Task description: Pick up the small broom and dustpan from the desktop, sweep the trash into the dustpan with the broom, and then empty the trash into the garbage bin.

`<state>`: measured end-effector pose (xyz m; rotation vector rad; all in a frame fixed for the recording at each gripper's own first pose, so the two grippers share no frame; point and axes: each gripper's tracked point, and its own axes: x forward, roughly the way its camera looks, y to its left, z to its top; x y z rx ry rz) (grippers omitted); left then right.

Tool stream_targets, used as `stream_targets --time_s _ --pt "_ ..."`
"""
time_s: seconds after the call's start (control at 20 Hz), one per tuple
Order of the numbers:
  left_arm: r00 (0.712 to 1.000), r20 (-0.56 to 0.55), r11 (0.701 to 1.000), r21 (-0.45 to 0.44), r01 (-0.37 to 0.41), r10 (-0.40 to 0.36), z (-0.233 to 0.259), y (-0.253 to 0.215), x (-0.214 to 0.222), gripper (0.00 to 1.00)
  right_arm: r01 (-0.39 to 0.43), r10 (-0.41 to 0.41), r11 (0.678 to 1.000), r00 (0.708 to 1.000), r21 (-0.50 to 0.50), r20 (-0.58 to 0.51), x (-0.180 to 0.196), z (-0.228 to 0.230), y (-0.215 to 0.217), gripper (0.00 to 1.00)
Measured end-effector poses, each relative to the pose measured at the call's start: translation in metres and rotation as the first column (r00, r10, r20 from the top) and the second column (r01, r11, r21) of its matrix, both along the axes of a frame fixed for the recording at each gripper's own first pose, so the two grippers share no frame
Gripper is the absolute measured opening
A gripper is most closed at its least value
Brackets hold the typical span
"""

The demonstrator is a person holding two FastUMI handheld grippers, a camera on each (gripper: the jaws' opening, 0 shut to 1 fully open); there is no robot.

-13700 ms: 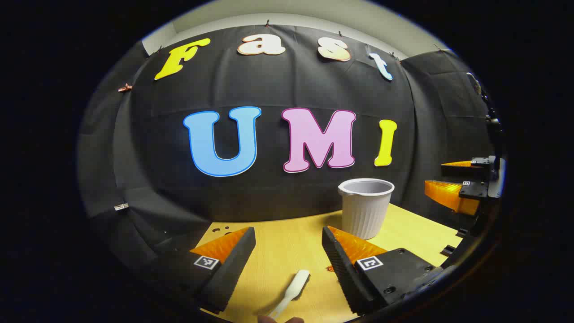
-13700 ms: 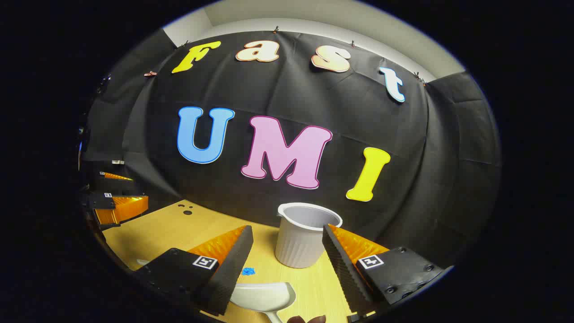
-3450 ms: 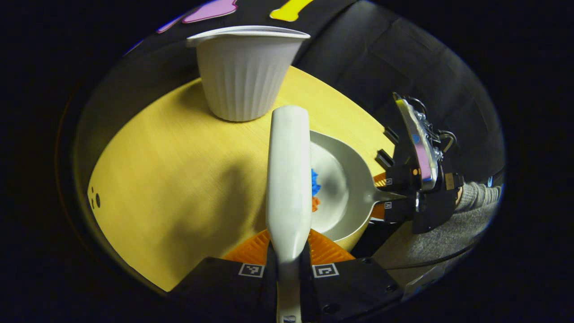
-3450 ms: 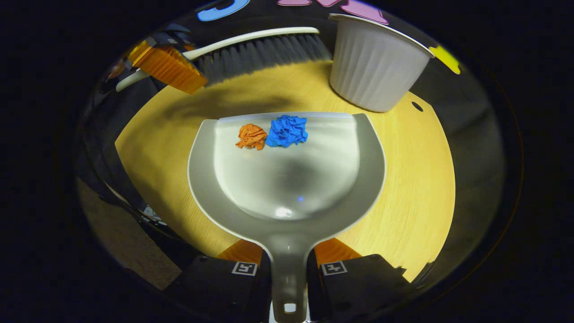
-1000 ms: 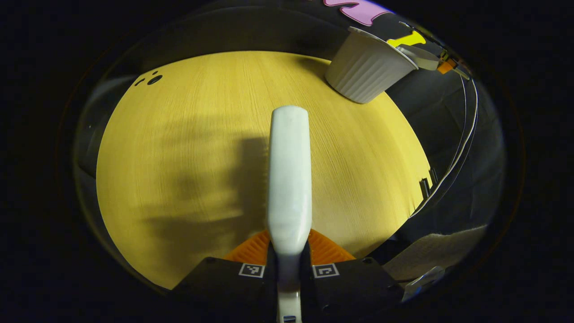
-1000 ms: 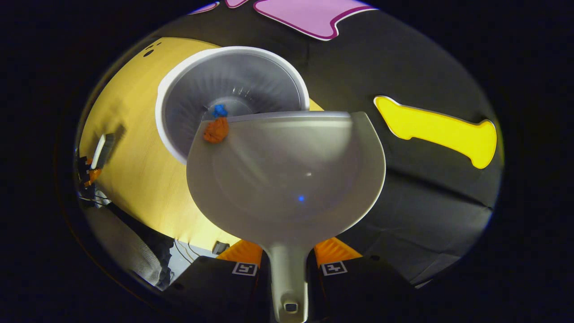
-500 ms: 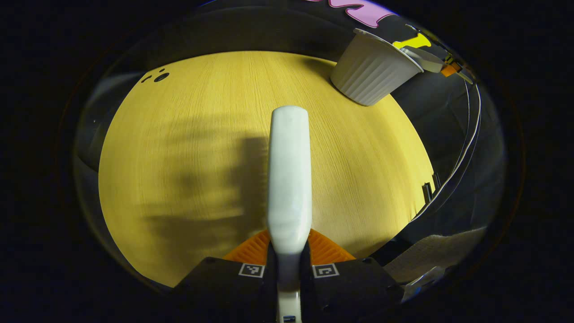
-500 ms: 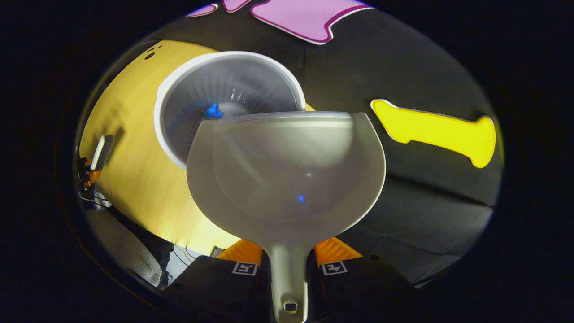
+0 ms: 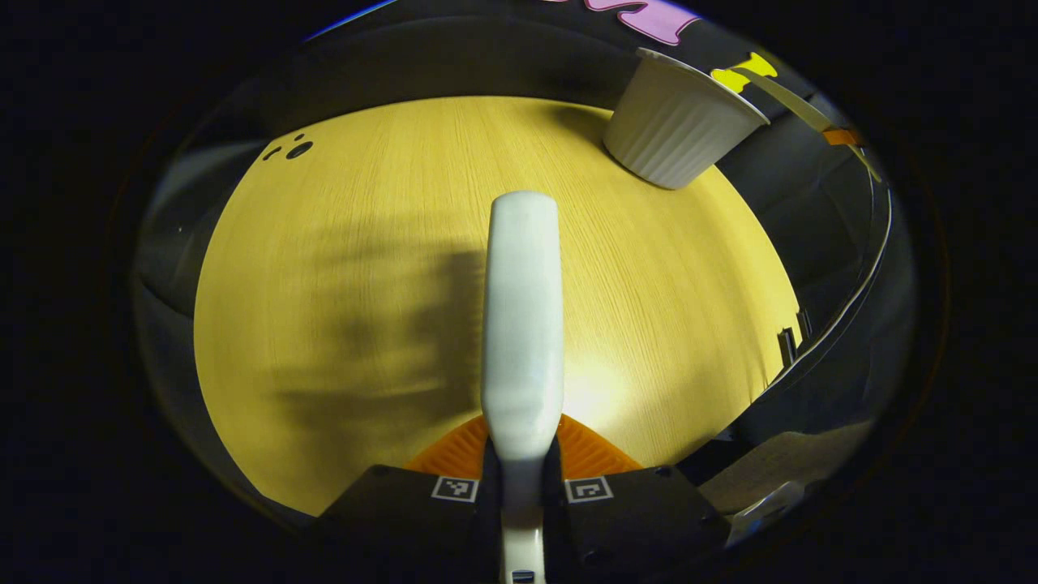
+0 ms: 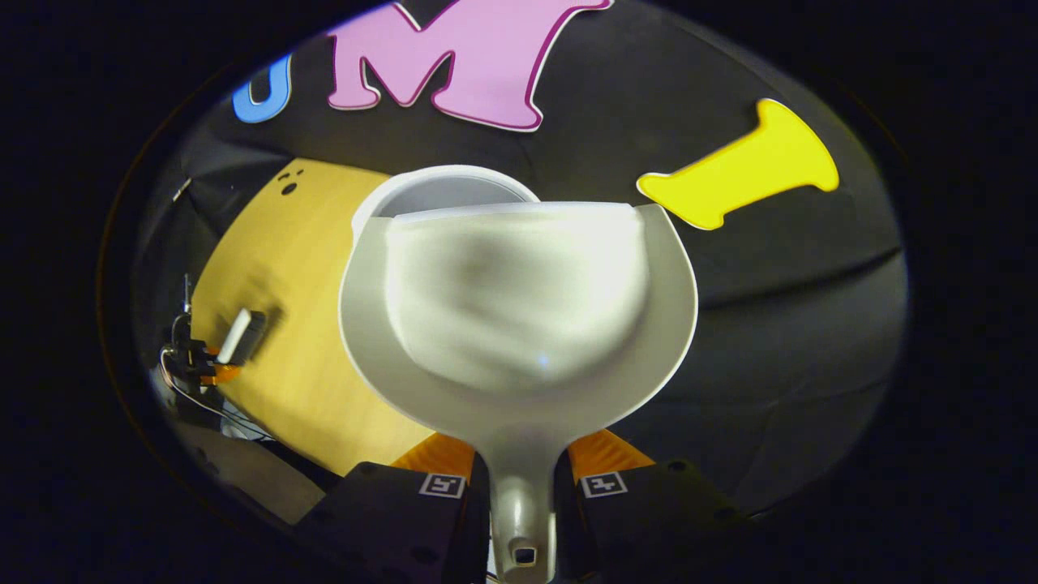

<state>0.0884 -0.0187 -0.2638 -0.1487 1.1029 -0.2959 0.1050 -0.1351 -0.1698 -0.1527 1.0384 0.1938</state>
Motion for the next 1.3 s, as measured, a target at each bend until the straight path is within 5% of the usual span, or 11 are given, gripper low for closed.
stream_targets --time_s 0.45,0.75,1.3 --pt "1.000 -0.013 0.996 0.086 -0.014 0.015 0.001 0.001 -0.001 0.24 -0.065 0.063 0.987 0.998 0.145 0.018 -0.117 -0.037 0.064 0.36" --pt "0.999 -0.029 0.989 0.149 -0.016 0.021 -0.003 0.004 -0.002 0.24 -0.065 0.082 0.977 0.994 0.204 -0.078 -0.179 -0.121 0.124 0.36" --pt "0.999 -0.038 0.972 0.236 0.015 -0.006 -0.012 0.008 -0.004 0.24 -0.028 0.061 0.977 0.986 0.210 -0.153 -0.184 -0.249 0.207 0.37"
